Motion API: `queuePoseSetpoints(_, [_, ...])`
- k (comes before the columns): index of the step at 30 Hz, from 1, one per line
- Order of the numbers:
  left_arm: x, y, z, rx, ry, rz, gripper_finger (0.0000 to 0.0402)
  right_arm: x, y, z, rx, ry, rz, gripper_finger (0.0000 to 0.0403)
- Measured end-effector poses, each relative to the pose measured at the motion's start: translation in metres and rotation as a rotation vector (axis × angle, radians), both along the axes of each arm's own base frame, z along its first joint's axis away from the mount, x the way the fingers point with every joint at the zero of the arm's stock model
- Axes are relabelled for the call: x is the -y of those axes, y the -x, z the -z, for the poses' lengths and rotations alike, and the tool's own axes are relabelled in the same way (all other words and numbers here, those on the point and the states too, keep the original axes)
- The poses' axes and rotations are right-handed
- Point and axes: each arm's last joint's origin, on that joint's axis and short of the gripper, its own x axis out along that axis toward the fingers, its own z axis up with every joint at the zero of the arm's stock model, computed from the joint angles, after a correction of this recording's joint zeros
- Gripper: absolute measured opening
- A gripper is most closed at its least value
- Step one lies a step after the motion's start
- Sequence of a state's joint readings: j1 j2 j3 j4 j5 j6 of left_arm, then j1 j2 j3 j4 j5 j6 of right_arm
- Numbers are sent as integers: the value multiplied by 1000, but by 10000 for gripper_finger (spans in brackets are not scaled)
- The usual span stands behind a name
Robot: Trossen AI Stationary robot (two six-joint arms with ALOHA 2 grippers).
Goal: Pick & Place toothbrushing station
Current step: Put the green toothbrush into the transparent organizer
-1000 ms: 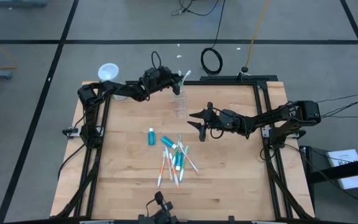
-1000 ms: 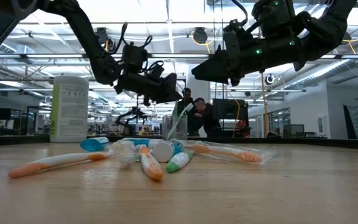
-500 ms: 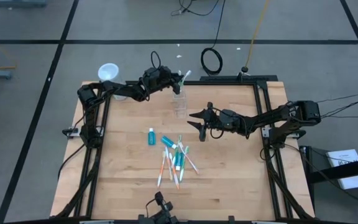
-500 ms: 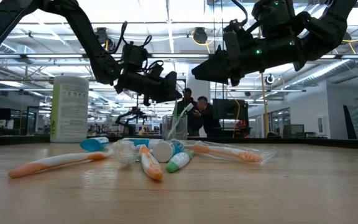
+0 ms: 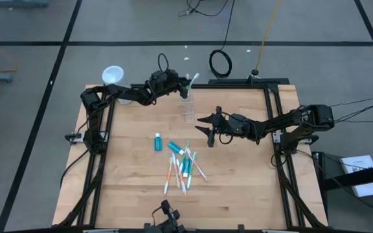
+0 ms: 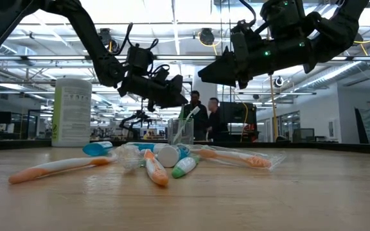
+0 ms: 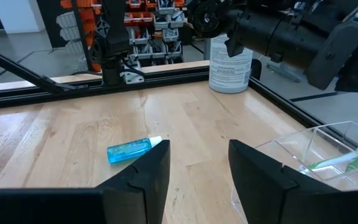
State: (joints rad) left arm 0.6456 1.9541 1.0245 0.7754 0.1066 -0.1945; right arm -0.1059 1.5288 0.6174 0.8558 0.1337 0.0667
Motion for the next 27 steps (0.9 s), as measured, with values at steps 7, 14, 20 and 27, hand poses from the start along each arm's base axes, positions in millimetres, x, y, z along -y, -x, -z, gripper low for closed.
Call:
queuePoseSetpoints(7, [1, 0, 0, -2, 1, 9, 188, 0, 0, 0, 0, 0, -3, 155])
queuePoseSetpoints(14, [3, -1, 1, -8, 17, 33, 271, 0, 0, 0, 0, 0, -3, 155])
queuePoseSetpoints(20, [5, 1, -9, -4, 33, 31, 284, 0, 0, 0, 0, 0, -3, 155])
queuePoseSetpoints(27, [11, 5, -32, 49, 50, 49, 285, 0, 0, 0, 0, 0, -3, 155])
